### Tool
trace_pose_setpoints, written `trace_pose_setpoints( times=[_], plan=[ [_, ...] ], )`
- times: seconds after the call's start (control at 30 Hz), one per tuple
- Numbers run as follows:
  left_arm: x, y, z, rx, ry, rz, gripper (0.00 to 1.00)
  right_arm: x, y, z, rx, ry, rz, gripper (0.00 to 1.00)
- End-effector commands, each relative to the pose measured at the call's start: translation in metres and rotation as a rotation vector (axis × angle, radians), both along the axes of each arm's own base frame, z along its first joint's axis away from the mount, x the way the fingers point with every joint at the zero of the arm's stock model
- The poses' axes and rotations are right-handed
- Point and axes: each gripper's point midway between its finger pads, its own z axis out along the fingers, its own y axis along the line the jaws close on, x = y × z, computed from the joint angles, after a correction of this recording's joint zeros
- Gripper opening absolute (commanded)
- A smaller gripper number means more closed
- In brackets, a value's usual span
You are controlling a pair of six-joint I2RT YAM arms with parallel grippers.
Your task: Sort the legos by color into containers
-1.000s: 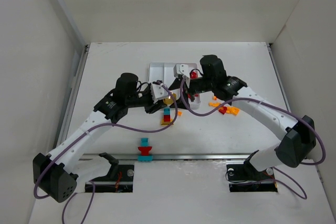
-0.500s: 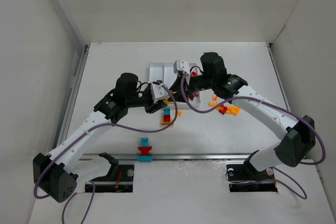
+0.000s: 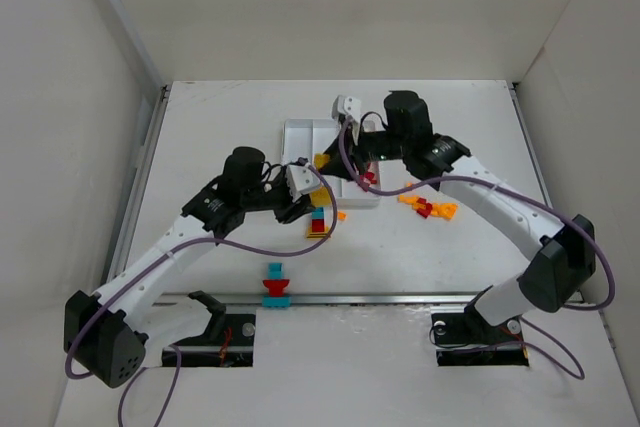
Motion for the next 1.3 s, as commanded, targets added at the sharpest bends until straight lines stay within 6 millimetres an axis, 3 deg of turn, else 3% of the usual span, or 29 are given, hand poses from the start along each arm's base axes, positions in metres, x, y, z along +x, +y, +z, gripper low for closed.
trace_pose_setpoints(
  times=[0.0,0.03,0.13,0.17,0.27,0.4,0.5,0.6,0.63,0.67,0.73,0.83,0.93,1.03,1.13,1.2,1.27],
  plan=[
    [0.0,0.004,0.003,-0.034,0.01,0.071,0.0,0.084,-0.013,0.026,0.043,-0.032,-0.381,0.0],
    [0.0,0.007,0.003,-0.038,0.005,0.09,0.0,0.106,-0.007,0.002,0.006,0.019,-0.443,0.0],
    [0.011,0.018,-0.002,-0.005,-0.013,0.176,0.0,0.143,-0.012,-0.042,-0.025,0.193,-0.575,0.0],
    [0.015,0.021,-0.003,0.006,-0.021,0.202,0.0,0.156,-0.008,-0.069,-0.041,0.285,-0.608,0.0],
    [0.025,0.034,-0.006,0.042,-0.049,0.286,0.0,0.178,-0.005,-0.11,-0.082,0.37,-0.645,0.02],
    [0.028,0.036,-0.005,0.044,-0.062,0.304,0.0,0.19,0.004,-0.132,-0.099,0.402,-0.641,0.13],
    [0.03,0.033,0.0,0.026,-0.075,0.296,0.0,0.187,0.009,-0.138,-0.101,0.421,-0.609,0.21],
    [0.03,0.033,-0.002,0.025,-0.076,0.296,0.0,0.189,0.007,-0.146,-0.118,0.428,-0.626,0.41],
    [0.03,0.033,-0.002,0.025,-0.076,0.296,0.0,0.189,0.005,-0.15,-0.127,0.43,-0.638,0.55],
    [0.03,0.033,-0.002,0.025,-0.076,0.296,0.0,0.188,0.002,-0.153,-0.138,0.434,-0.649,0.62],
    [0.03,0.033,-0.002,0.025,-0.076,0.296,0.0,0.186,-0.001,-0.158,-0.165,0.437,-0.657,0.7],
    [0.03,0.033,-0.002,0.03,-0.084,0.292,0.0,0.186,-0.003,-0.15,-0.173,0.411,-0.646,0.75],
    [0.031,0.033,-0.002,0.034,-0.091,0.288,0.0,0.181,-0.007,-0.122,-0.165,0.326,-0.605,0.76],
    [0.03,0.03,0.003,0.024,-0.1,0.267,0.0,0.156,-0.017,-0.088,-0.168,0.15,-0.481,0.76],
    [0.028,0.028,0.011,0.023,-0.142,0.226,0.0,0.105,-0.026,-0.056,-0.15,-0.067,-0.238,0.78],
    [0.029,0.026,0.014,0.023,-0.17,0.207,0.0,0.06,-0.033,-0.046,-0.133,-0.11,-0.086,0.8],
    [0.027,0.02,0.022,-0.001,-0.185,0.171,0.0,0.033,-0.035,-0.039,-0.107,-0.161,0.039,0.81]
  ],
)
